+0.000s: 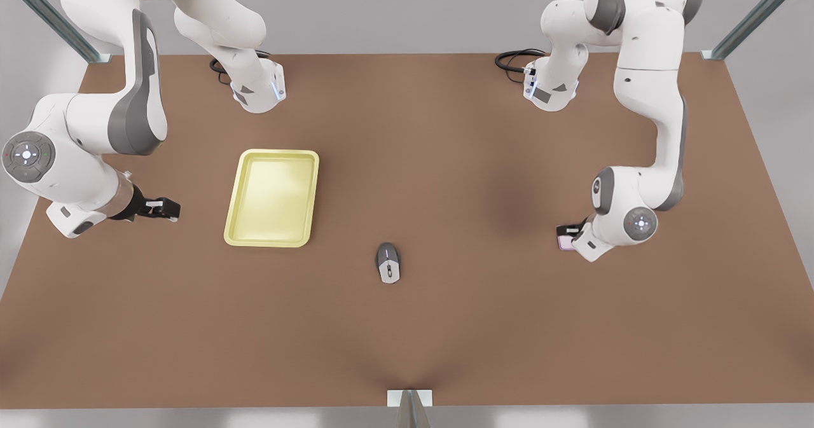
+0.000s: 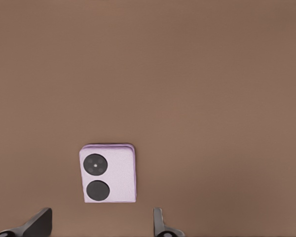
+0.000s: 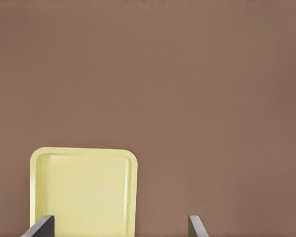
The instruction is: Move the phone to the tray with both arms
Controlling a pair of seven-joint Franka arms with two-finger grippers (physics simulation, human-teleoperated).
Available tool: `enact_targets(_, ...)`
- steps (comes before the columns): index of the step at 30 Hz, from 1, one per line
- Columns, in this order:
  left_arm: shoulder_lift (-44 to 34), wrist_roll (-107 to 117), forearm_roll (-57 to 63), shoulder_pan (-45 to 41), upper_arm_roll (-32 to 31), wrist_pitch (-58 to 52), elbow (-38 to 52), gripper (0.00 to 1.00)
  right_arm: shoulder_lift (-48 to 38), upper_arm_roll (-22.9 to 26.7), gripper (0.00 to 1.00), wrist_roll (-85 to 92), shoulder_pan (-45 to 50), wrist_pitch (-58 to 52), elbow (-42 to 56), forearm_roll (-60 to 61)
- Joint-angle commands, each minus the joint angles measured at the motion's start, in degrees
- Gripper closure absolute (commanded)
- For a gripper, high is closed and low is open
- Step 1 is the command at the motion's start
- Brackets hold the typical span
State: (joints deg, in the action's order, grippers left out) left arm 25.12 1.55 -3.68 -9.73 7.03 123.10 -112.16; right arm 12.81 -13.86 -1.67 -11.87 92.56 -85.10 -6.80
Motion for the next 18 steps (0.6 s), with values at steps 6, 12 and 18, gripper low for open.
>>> enact_targets(6, 1.5, 1.7, -2.4, 0.7, 0.0, 15.1, -3.0, 0.00, -0.1, 0.0, 0.00, -0.2, -0.1, 0.4, 0.0, 0.0)
enact_targets(12, 2.3, 1.2, -2.2, 0.7, 0.0, 14.7, -5.0, 0.00, -0.1, 0.0, 0.00, -0.2, -0.1, 0.3, 0.0, 0.0)
enact_targets(18, 4.0, 1.2, -2.2, 0.7, 0.0, 15.4, -5.5, 0.00, 0.0, 0.0, 0.00, -0.2, -0.1, 0.4, 0.1, 0.1)
